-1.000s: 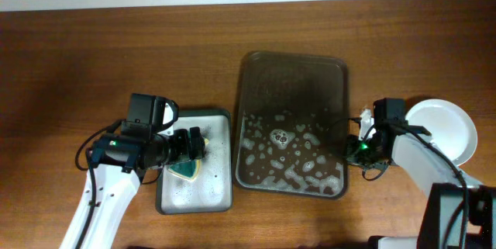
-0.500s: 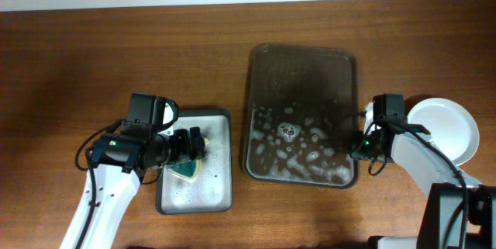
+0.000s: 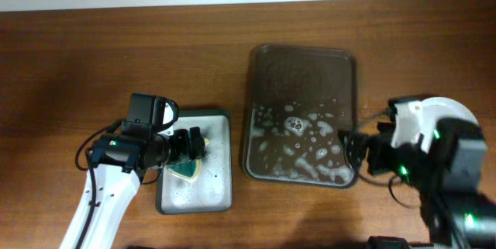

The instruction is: Clean dirty plates on tray and stack at the side

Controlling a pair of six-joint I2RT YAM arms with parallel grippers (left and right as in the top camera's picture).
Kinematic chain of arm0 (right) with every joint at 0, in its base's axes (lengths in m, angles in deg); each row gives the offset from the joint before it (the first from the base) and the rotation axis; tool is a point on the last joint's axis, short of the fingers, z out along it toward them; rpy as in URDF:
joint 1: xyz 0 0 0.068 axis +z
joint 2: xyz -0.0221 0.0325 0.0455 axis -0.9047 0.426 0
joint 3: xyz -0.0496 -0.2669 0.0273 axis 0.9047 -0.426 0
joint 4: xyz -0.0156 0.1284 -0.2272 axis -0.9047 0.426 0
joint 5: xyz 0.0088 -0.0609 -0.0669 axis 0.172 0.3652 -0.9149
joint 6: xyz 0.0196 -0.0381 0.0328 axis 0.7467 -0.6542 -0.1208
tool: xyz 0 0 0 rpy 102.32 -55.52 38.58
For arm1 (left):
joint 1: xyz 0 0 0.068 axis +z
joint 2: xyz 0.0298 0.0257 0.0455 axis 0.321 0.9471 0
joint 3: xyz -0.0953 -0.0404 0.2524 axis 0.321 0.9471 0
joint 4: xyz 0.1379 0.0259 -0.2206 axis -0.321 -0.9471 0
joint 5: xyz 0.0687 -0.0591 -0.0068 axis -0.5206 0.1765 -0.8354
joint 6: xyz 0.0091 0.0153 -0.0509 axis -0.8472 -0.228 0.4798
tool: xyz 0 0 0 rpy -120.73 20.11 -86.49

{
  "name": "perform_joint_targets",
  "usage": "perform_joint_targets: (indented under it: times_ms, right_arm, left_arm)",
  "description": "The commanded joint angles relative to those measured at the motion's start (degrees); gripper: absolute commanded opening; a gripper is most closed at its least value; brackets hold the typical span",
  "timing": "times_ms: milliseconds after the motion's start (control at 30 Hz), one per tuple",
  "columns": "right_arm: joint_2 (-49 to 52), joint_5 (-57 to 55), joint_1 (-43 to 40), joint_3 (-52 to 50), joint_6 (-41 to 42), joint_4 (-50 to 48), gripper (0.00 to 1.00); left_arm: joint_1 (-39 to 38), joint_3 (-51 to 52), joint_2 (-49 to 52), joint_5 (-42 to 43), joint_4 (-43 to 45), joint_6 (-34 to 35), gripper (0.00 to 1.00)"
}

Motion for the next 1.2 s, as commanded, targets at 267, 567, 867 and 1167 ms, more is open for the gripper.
perform_joint_targets:
  times_ms: [267,567,867,1167]
  right_arm:
    - [-14.12,-8.61,3.58,-0.26,-2.01,-0.44,0.99]
    - [-33.24,-27.80,15.21,-31.93,-2.01,-22.10,0.99]
    - [-42.42,-27.96,15.17,-53.11,-1.99,-46.86,0.99]
    - [-42.40,-27.96,15.19,-53.92,-1.99,-46.36,0.99]
  left_arm:
    - [0.37,-0.31,-0.85,0.42,0.07,-0.09,0.99]
    - [0.37,-0.31,-0.85,0.42,0.07,-0.09,1.00]
    - [0.37,-0.31,-0.85,0.42,0.07,-0.09,1.00]
    - [0.37,-0.31,-0.85,0.42,0.07,-0.09,0.99]
